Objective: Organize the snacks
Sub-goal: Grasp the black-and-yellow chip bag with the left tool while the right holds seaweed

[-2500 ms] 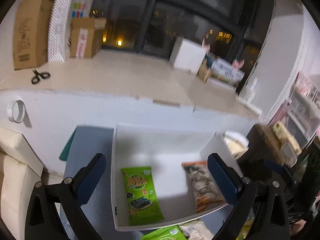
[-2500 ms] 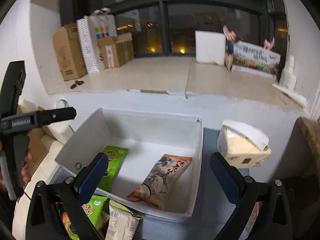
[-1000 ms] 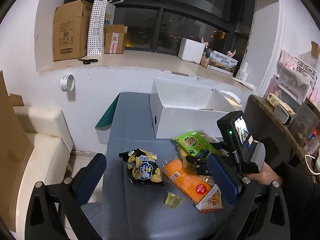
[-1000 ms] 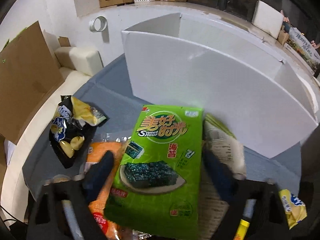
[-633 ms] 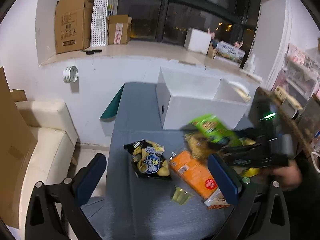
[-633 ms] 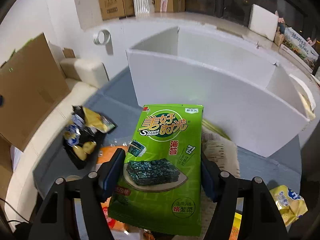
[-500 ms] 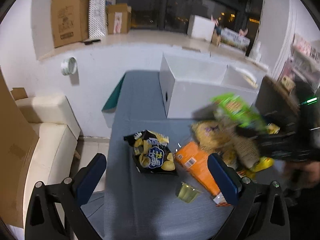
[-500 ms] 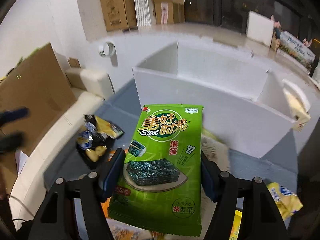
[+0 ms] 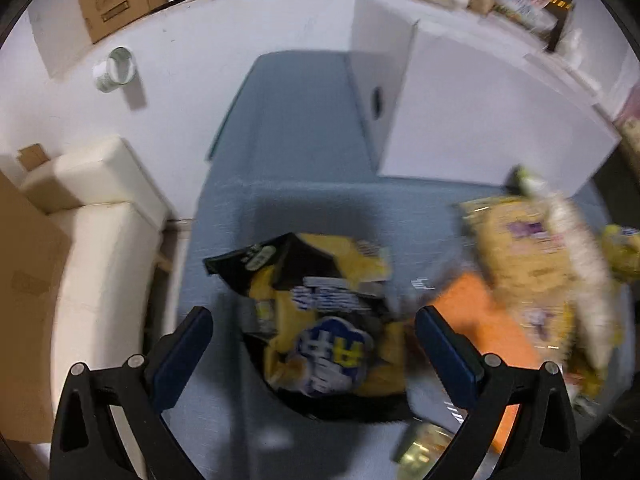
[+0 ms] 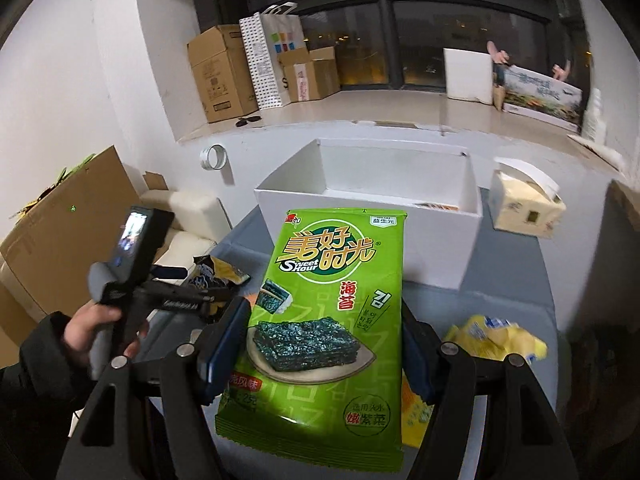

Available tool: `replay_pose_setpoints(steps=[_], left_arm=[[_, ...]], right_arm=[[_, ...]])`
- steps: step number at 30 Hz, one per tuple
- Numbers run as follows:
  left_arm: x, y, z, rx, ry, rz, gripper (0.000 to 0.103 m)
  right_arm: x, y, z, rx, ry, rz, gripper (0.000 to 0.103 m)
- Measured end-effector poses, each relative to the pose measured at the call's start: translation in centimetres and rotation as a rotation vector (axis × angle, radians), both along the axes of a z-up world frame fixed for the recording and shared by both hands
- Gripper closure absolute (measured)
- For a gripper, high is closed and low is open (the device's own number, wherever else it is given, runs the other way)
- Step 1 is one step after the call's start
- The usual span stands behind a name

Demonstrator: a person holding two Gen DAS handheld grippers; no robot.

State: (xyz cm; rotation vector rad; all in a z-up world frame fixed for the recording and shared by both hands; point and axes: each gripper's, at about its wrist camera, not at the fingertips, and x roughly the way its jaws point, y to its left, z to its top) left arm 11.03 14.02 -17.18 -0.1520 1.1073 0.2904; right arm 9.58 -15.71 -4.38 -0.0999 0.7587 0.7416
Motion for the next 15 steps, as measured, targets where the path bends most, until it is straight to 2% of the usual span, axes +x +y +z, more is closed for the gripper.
replay_pose_setpoints(steps=[2, 3, 4, 5, 10, 15], left_arm=[[-0.1, -0.3, -0.4, -0.031, -0.001, -0.034, 0.028], [-0.2, -0.4, -0.3, -0.031, -0.008, -0.037, 0.029], [-0.3, -0.5, -0.2, -0.022, -0.014, -0.039, 0.038], [-0.5, -0.6, 0.0, -0.015, -0.017, -0.045, 0.041], [-2.6, -0.9, 2.4, -0.030, -0.101, -0.066, 0.042], [-4.8, -1.3, 7.6, -0.109, -0.249, -0.118, 0.042]], right_arm=[[-0.2, -0.6, -0.5, 0.005, 0.019, -0.010, 0.029], [-0.3, -1.0, -0.8, 0.007, 0.034, -0.015, 0.029], [-0.4, -1.3, -1.1, 0.010, 0.046, -0.021, 0.029], [-0.4, -1.6, -1.3, 0.013, 0.054, -0.024, 0.029], [-0.5, -2.6, -1.9, 0.035, 0.083, -0.041, 0.029], [-0.7, -2.8, -1.4, 0.043, 0.066, -0.044, 0.029]])
